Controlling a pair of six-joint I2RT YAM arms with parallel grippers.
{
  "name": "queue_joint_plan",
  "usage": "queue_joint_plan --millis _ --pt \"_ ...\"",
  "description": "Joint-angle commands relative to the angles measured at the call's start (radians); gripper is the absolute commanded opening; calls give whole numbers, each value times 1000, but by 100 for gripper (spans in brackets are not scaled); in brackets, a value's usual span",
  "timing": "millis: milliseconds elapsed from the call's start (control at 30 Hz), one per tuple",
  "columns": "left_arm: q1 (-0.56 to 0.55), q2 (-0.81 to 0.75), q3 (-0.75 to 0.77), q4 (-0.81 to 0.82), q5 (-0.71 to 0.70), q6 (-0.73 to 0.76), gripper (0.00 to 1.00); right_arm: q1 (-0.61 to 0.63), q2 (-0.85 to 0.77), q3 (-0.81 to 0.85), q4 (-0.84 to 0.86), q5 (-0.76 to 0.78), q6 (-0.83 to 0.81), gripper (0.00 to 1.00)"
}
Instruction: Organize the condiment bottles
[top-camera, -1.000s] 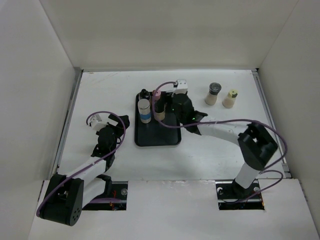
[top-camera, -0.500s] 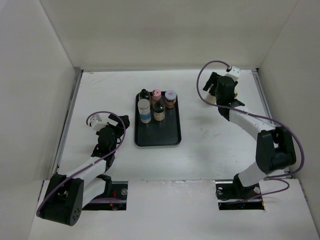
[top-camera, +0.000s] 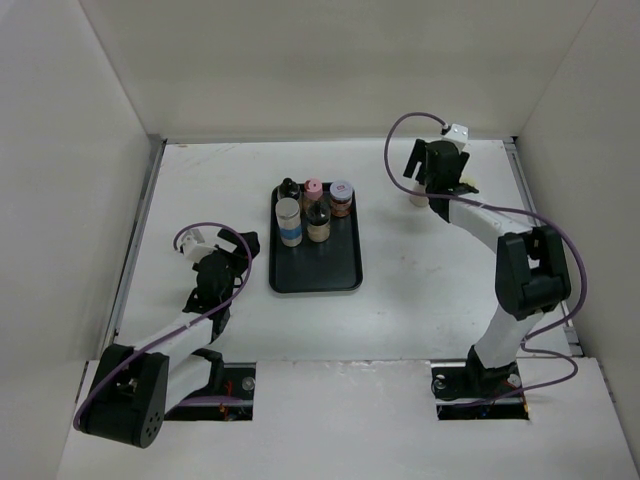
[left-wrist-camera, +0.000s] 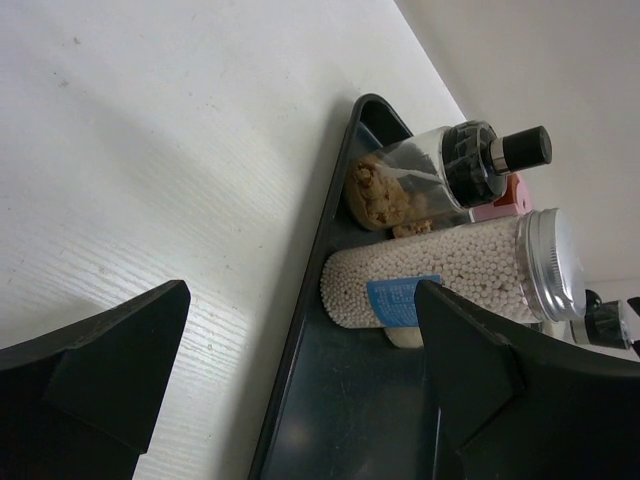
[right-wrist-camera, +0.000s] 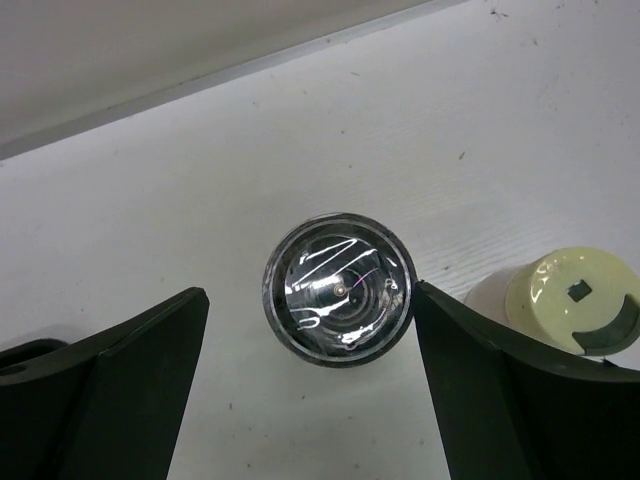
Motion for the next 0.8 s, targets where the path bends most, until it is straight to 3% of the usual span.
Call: queue_joint_plan --millis 0,467,667,767 --pt "4 2 14 43 2 -1 100 -14 47 58 -22 25 -26 89" --pt "4 8 16 43 3 -4 100 -9 69 76 -2 111 -106 88" --pt "5 7 14 43 3 -4 100 -9 93 101 -13 64 -89 84" --pt "8 -2 11 43 0 -2 100 -17 100 110 -9 56 -83 76"
